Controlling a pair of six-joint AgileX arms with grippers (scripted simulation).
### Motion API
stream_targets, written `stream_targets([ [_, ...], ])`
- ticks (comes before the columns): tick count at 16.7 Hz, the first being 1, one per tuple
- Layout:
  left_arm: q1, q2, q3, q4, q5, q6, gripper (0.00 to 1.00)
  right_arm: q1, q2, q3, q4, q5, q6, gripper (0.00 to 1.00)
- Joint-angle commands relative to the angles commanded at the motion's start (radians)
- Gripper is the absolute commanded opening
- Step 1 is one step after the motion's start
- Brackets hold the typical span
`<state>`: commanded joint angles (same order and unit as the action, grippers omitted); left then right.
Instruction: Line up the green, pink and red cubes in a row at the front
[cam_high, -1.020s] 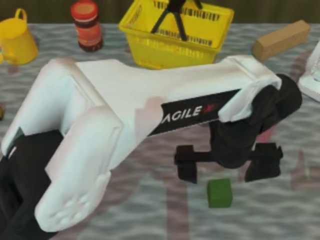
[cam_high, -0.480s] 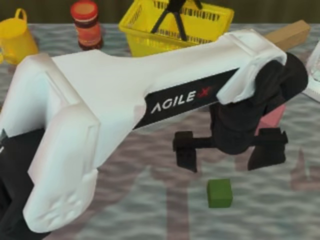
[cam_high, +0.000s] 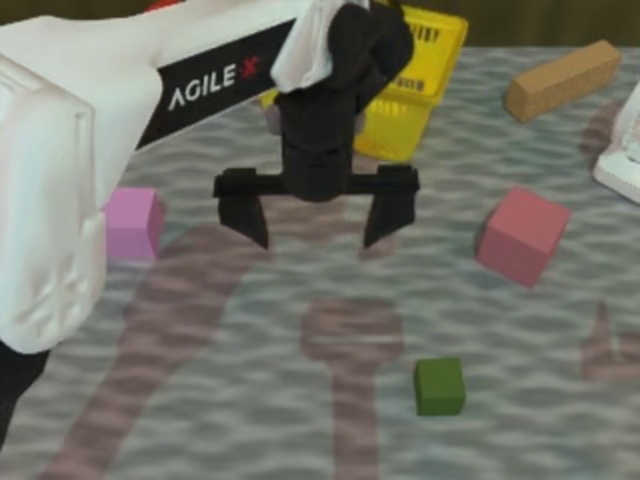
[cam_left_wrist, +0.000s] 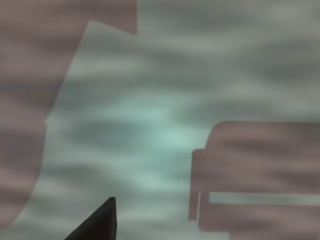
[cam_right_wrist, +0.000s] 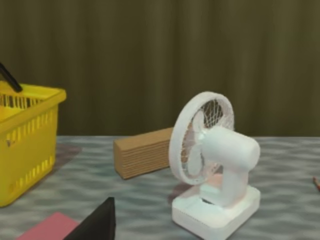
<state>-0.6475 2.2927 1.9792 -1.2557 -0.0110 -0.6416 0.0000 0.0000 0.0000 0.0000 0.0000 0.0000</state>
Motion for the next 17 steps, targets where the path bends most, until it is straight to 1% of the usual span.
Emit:
stream_targets([
  [3, 0.206, -0.004, -0.027, 0.005, 0.006, 0.236, 1.00, 0.000, 0.000, 0.000, 0.000, 0.000, 0.000, 1.00],
  [5, 0.330, -0.010, -0.043, 0.011, 0.009, 0.372, 1.00, 0.000, 0.000, 0.000, 0.000, 0.000, 0.000, 1.00],
  [7, 0.426, -0.019, -0.052, 0.019, 0.012, 0.469, 1.00, 0.000, 0.000, 0.000, 0.000, 0.000, 0.000, 1.00],
  [8, 0.458, -0.023, -0.055, 0.023, 0.013, 0.501, 1.00, 0.000, 0.000, 0.000, 0.000, 0.000, 0.000, 1.00],
  [10, 0.491, -0.028, -0.058, 0.028, 0.015, 0.534, 1.00, 0.000, 0.000, 0.000, 0.000, 0.000, 0.000, 1.00],
  [15, 0.491, -0.023, -0.058, 0.030, 0.013, 0.535, 1.00, 0.000, 0.000, 0.000, 0.000, 0.000, 0.000, 1.00],
  [17, 0.492, -0.013, -0.083, 0.067, 0.014, 0.535, 1.00, 0.000, 0.000, 0.000, 0.000, 0.000, 0.000, 1.00],
])
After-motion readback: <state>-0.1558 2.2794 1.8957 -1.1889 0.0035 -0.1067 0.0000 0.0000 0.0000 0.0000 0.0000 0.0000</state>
